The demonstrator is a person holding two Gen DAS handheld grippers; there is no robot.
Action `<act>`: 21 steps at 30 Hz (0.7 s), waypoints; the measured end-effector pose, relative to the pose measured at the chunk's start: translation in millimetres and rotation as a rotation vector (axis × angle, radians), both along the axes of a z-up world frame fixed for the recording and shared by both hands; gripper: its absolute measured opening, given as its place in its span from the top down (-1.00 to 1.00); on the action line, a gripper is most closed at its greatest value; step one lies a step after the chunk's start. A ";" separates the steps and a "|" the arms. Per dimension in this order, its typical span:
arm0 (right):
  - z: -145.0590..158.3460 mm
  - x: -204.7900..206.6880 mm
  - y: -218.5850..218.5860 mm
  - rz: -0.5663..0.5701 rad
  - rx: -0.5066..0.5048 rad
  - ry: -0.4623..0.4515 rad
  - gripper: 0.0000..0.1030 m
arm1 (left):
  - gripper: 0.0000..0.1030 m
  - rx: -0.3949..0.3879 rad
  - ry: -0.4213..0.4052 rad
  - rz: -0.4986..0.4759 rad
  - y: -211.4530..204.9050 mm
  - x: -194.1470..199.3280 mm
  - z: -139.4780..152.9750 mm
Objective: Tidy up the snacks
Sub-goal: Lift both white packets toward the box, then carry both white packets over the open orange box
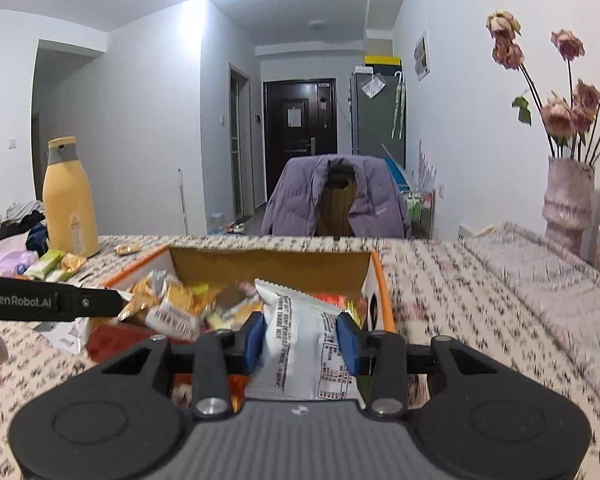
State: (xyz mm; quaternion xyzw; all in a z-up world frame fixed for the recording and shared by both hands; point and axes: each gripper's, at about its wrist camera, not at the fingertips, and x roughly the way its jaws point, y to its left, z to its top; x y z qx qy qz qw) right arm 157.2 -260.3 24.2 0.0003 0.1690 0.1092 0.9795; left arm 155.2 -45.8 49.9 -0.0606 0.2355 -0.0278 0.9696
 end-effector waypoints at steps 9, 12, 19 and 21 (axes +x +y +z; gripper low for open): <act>13.9 44.2 9.5 -0.021 -0.010 -0.004 0.25 | 0.05 0.013 -0.036 0.033 2.2 37.4 18.3; 14.8 59.7 12.7 -0.032 -0.003 -0.004 0.25 | 0.05 0.007 -0.049 0.056 4.9 49.4 18.6; 1.9 85.8 9.9 -0.063 0.037 -0.005 0.25 | 0.05 -0.005 -0.087 0.110 12.0 68.8 6.5; -4.4 89.5 8.1 -0.057 0.041 0.003 0.25 | 0.05 -0.006 -0.078 0.109 13.2 73.5 -1.7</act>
